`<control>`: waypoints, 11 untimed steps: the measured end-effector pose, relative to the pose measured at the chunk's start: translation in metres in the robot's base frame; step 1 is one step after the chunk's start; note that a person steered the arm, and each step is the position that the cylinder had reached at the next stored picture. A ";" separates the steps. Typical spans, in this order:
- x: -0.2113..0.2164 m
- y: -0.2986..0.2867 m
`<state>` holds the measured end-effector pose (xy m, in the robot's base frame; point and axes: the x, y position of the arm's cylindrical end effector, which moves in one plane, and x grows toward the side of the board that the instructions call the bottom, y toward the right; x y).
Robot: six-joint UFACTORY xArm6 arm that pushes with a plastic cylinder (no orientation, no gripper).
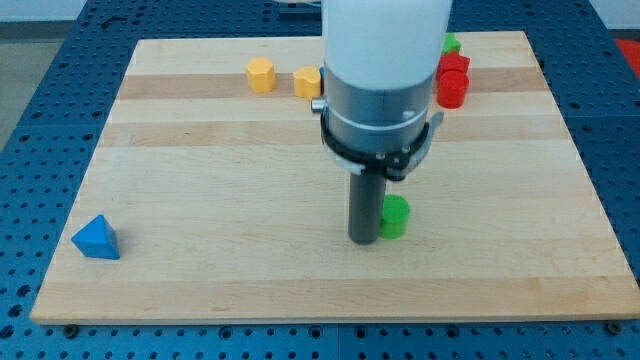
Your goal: Move the green circle closer to the red circle
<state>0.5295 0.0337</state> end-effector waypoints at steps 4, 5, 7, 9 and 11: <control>-0.001 0.082; -0.023 0.088; -0.071 0.093; -0.086 0.110; -0.087 0.115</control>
<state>0.4427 0.1486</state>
